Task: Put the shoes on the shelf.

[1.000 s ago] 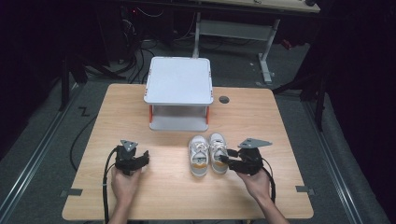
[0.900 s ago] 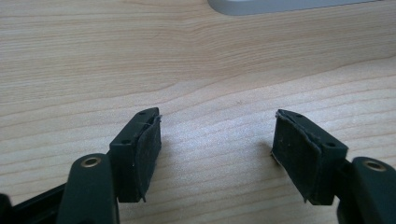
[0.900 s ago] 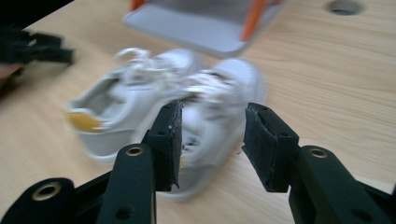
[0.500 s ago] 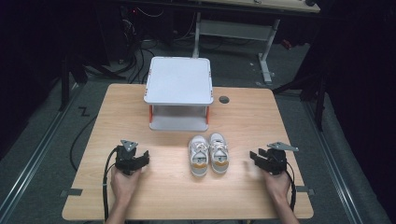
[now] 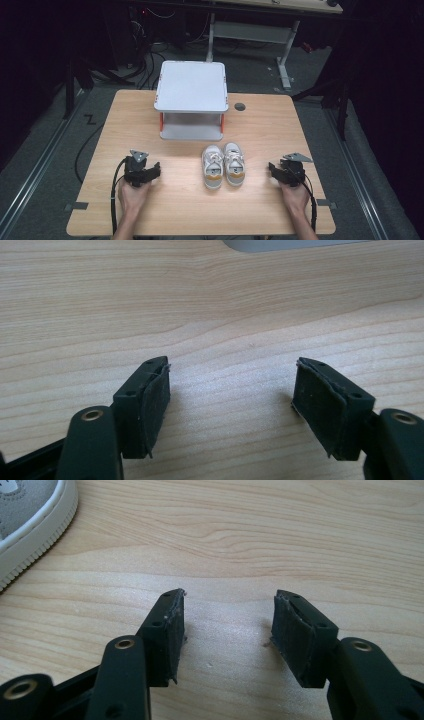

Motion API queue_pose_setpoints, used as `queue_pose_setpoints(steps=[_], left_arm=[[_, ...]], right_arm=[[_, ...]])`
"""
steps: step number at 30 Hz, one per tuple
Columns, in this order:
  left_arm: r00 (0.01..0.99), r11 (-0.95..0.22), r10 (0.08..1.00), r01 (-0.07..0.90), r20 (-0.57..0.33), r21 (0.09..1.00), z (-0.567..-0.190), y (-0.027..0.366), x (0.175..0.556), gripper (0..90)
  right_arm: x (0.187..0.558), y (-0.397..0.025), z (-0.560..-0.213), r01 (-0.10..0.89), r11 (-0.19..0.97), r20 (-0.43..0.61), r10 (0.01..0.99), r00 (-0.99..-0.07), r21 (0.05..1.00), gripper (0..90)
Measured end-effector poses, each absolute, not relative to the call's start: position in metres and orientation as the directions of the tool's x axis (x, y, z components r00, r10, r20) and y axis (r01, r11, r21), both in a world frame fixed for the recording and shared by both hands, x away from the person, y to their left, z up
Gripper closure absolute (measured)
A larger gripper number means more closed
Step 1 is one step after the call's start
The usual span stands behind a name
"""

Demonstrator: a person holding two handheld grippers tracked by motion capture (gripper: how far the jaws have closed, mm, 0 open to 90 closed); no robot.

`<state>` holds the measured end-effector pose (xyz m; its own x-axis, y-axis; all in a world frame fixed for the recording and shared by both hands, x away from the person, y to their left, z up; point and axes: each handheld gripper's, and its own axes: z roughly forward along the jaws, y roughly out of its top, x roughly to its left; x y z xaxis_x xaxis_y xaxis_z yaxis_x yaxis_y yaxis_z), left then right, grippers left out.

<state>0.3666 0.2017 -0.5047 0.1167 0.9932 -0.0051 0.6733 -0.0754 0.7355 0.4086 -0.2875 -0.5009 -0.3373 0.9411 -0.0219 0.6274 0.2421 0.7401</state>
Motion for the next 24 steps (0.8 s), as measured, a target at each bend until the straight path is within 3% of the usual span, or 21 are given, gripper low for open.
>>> queue_pose_setpoints(steps=[11, 21, 24], left_arm=[[0.167, -0.036, 0.981, 0.670, -0.103, 0.741, -0.491, 0.187, 0.359, 36.9], [0.288, -0.099, 0.951, 0.623, -0.110, 0.776, -0.463, 0.149, 0.350, 36.8], [0.315, -0.138, 0.945, 0.628, -0.088, 0.766, -0.455, 0.134, 0.349, 40.7]], right_arm=[[0.409, -0.287, -0.501, 0.629, 0.249, -0.020, 0.938, -0.347, 0.737, 42.1], [0.409, -0.287, -0.501, 0.628, 0.251, -0.023, 0.937, -0.348, 0.736, 41.4], [0.409, -0.287, -0.501, 0.628, 0.252, -0.023, 0.937, -0.349, 0.736, 40.9]])
